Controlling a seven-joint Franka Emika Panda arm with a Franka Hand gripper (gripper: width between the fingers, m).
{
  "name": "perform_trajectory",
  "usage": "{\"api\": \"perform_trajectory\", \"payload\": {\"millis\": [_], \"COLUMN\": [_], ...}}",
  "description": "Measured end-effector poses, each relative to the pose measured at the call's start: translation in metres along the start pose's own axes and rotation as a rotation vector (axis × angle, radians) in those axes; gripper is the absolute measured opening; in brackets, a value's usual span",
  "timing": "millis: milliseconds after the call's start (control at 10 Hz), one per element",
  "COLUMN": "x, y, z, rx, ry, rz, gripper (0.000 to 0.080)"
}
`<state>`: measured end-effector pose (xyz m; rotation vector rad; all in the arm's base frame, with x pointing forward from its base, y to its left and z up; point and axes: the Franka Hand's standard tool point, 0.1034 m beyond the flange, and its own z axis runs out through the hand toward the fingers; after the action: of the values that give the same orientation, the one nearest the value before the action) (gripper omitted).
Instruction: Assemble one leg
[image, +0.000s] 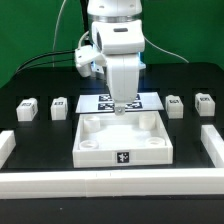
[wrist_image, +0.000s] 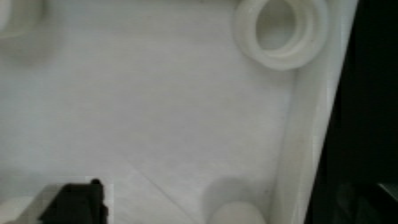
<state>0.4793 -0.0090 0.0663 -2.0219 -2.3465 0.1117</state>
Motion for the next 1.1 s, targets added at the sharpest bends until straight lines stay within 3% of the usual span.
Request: {"api": "perform_trajectory", "payload": {"millis": [300, 600, 800, 1100], "x": [0.000, -0.005, -0.006, -0.008], "y": [-0.001, -0.028, -0.035, -0.045], "z": [-0.002, 0.014, 0.022, 0.048], "rx": [0.035, 0.080, 0.099, 0.143], "ry": [0.000, 0.011, 0.017, 0.035], "rz": [0.005, 0.024, 0.029, 0.039], "gripper": [0.0650, 0.0650, 0.0650, 0.0650]}}
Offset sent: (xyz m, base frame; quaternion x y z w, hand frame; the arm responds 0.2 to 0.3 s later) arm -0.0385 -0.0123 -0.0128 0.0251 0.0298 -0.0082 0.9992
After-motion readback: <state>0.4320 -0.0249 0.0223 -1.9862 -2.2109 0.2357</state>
